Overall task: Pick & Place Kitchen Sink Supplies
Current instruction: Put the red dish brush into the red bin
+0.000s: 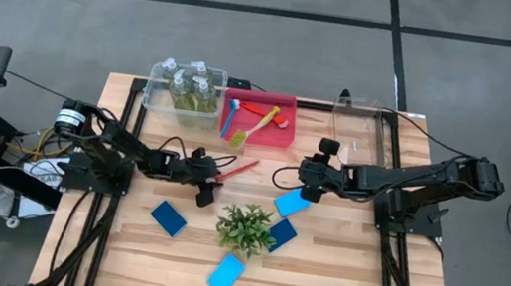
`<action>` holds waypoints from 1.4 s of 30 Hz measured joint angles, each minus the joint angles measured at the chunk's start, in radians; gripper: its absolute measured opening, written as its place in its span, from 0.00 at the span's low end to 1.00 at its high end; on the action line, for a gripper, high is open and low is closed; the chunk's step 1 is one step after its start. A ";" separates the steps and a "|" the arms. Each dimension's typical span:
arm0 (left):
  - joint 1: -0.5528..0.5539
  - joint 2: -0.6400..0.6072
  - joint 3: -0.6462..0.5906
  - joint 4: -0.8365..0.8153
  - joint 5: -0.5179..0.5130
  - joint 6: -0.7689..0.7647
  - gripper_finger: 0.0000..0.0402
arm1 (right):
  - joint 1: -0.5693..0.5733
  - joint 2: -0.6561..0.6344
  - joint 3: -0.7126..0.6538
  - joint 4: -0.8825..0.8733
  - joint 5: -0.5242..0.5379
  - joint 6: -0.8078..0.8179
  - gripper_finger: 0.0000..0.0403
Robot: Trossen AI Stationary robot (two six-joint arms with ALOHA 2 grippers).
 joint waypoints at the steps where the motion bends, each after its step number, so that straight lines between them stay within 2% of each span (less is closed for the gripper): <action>1: 0.000 -0.010 -0.001 -0.007 0.002 0.000 0.42 | 0.000 0.000 0.000 -0.001 0.000 0.000 0.16; 7: 0.000 -0.044 -0.004 -0.021 -0.002 0.001 0.26 | 0.000 0.000 0.000 -0.002 0.000 0.000 0.16; 10: 0.000 -0.045 -0.004 -0.019 -0.003 0.005 0.22 | 0.000 0.000 0.000 -0.002 0.000 0.001 0.16; 42: 0.000 -0.048 -0.003 0.001 -0.004 0.008 0.22 | 0.000 0.000 0.000 -0.001 0.000 0.003 0.16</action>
